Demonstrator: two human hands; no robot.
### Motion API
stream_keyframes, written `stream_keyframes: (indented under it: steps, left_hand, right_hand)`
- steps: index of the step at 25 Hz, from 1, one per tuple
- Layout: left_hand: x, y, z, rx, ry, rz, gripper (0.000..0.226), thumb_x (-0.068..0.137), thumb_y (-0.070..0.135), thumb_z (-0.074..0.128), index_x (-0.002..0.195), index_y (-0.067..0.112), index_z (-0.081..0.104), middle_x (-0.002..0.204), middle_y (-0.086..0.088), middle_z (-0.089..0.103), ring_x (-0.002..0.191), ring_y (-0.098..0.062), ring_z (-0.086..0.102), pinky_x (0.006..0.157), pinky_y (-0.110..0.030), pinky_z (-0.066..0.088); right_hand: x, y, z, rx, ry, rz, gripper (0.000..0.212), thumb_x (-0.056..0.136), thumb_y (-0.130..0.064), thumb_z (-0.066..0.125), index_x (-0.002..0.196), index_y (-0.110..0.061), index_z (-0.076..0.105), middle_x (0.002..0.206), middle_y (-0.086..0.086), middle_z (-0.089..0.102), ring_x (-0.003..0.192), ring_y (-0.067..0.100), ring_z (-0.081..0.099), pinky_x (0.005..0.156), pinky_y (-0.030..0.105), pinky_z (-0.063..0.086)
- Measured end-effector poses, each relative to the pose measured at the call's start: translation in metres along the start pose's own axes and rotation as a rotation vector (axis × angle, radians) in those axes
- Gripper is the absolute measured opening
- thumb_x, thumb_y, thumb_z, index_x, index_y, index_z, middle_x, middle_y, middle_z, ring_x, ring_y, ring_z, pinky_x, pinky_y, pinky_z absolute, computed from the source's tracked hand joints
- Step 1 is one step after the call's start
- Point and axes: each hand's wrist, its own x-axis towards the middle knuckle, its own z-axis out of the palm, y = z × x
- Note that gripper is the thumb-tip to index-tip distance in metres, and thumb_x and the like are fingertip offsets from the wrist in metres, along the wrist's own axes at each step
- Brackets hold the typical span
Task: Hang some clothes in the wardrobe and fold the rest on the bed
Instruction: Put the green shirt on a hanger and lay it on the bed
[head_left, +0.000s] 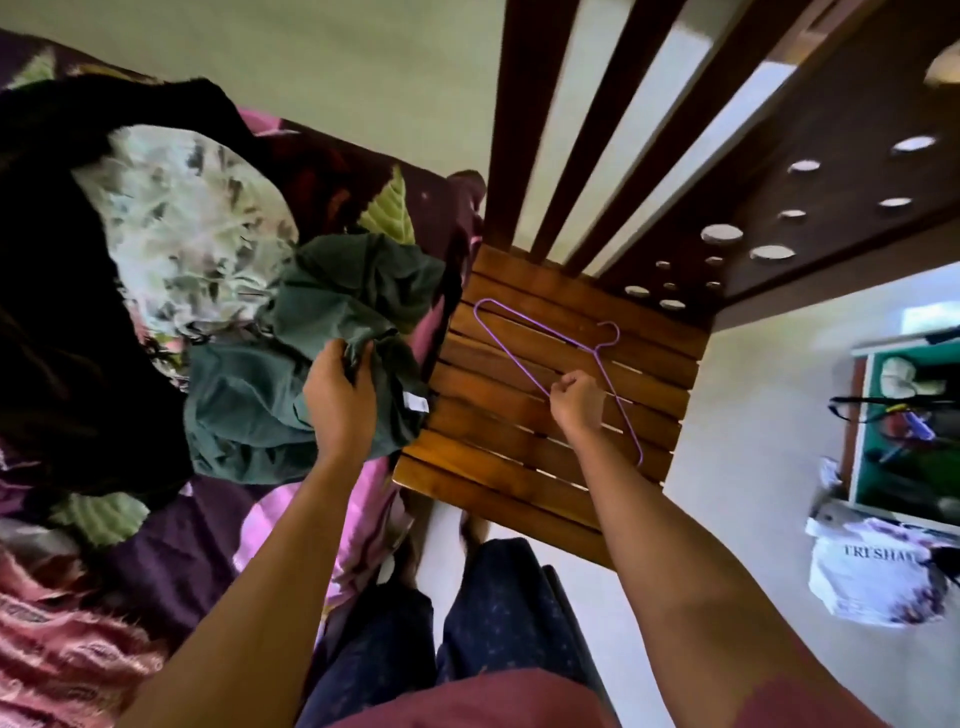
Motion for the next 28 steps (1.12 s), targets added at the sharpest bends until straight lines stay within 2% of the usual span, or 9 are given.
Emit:
stream_keyframes:
  steps: [5,9,11,14,17,20,23,26,28]
  left_hand:
    - [0.001,-0.008,0.031,0.027,0.002,0.053,0.022,0.095,0.015,0.054,0.076,0.006,0.045,0.077,-0.02,0.053,0.071,-0.025,0.045,0.062,-0.028,0.026]
    - [-0.001,-0.012,0.042,0.034,-0.001,0.079,0.027,0.094,0.014,0.054,0.073,0.009,0.039,0.069,-0.01,0.044,0.067,-0.021,0.038,0.059,-0.025,0.02]
    - [-0.003,-0.013,0.043,0.039,-0.003,0.077,0.028,0.094,0.014,0.054,0.072,0.008,0.037,0.067,-0.005,0.04,0.066,-0.021,0.037,0.058,-0.025,0.018]
    - [-0.004,-0.017,0.042,0.041,-0.009,0.079,0.029,0.094,0.015,0.054,0.071,0.008,0.038,0.063,0.0,0.037,0.065,-0.022,0.037,0.057,-0.025,0.018]
    - [-0.004,-0.023,0.04,0.032,-0.014,0.069,0.029,0.094,0.018,0.056,0.071,0.004,0.043,0.065,-0.008,0.043,0.064,-0.027,0.041,0.058,-0.027,0.022]
    - [-0.003,-0.03,0.035,0.03,-0.021,0.07,0.031,0.092,0.024,0.059,0.077,-0.003,0.052,0.072,-0.018,0.053,0.069,-0.034,0.049,0.062,-0.035,0.035]
    - [-0.003,-0.03,0.024,0.028,0.009,0.078,0.037,0.085,0.037,0.066,0.077,0.003,0.055,0.073,-0.013,0.058,0.07,-0.027,0.053,0.065,-0.039,0.041]
    - [-0.001,-0.027,0.008,0.036,0.103,0.044,0.044,0.079,0.047,0.069,0.066,0.01,0.049,0.064,-0.005,0.053,0.063,-0.022,0.05,0.06,-0.036,0.039]
    - [0.003,-0.027,-0.005,0.041,0.156,0.013,0.045,0.081,0.043,0.067,0.066,0.005,0.049,0.065,-0.011,0.054,0.065,-0.028,0.051,0.061,-0.04,0.041]
  right_hand:
    - [0.038,0.025,0.013,-0.117,0.071,0.017,0.057,0.092,-0.009,0.056,0.143,-0.005,0.033,0.147,0.021,0.031,0.129,0.034,0.042,0.1,0.038,0.042]
    - [0.051,0.045,0.024,-0.258,0.027,0.053,0.071,0.093,-0.015,0.057,0.15,-0.008,0.016,0.157,0.018,0.012,0.143,0.034,0.018,0.113,0.046,0.029]
    - [0.05,0.048,0.028,-0.3,0.034,0.037,0.069,0.092,-0.013,0.059,0.149,-0.008,0.019,0.155,0.018,0.018,0.141,0.035,0.022,0.11,0.047,0.033]
    - [0.045,0.051,0.035,-0.289,0.102,-0.004,0.056,0.09,-0.004,0.056,0.14,-0.01,0.032,0.143,0.018,0.037,0.128,0.036,0.04,0.098,0.047,0.041]
    - [0.036,0.056,0.046,-0.211,0.041,-0.001,0.046,0.089,0.0,0.05,0.133,-0.006,0.038,0.127,0.021,0.052,0.116,0.038,0.052,0.092,0.047,0.045]
    - [0.024,0.052,0.051,-0.155,0.005,-0.029,0.044,0.086,0.002,0.053,0.128,-0.004,0.043,0.127,0.022,0.049,0.11,0.04,0.054,0.089,0.04,0.044]
    - [0.006,0.036,0.046,0.076,0.063,-0.121,0.043,0.085,0.008,0.049,0.126,-0.004,0.049,0.126,0.02,0.047,0.102,0.037,0.057,0.075,0.029,0.041]
    - [-0.018,0.012,0.043,0.257,0.133,-0.289,0.036,0.094,-0.019,0.055,0.128,-0.008,0.053,0.108,0.014,0.063,0.094,0.031,0.063,0.066,0.033,0.047]
    - [-0.035,-0.009,0.038,0.213,0.177,-0.353,0.042,0.095,-0.039,0.052,0.132,-0.017,0.055,0.109,0.008,0.069,0.092,0.024,0.066,0.064,0.03,0.049]
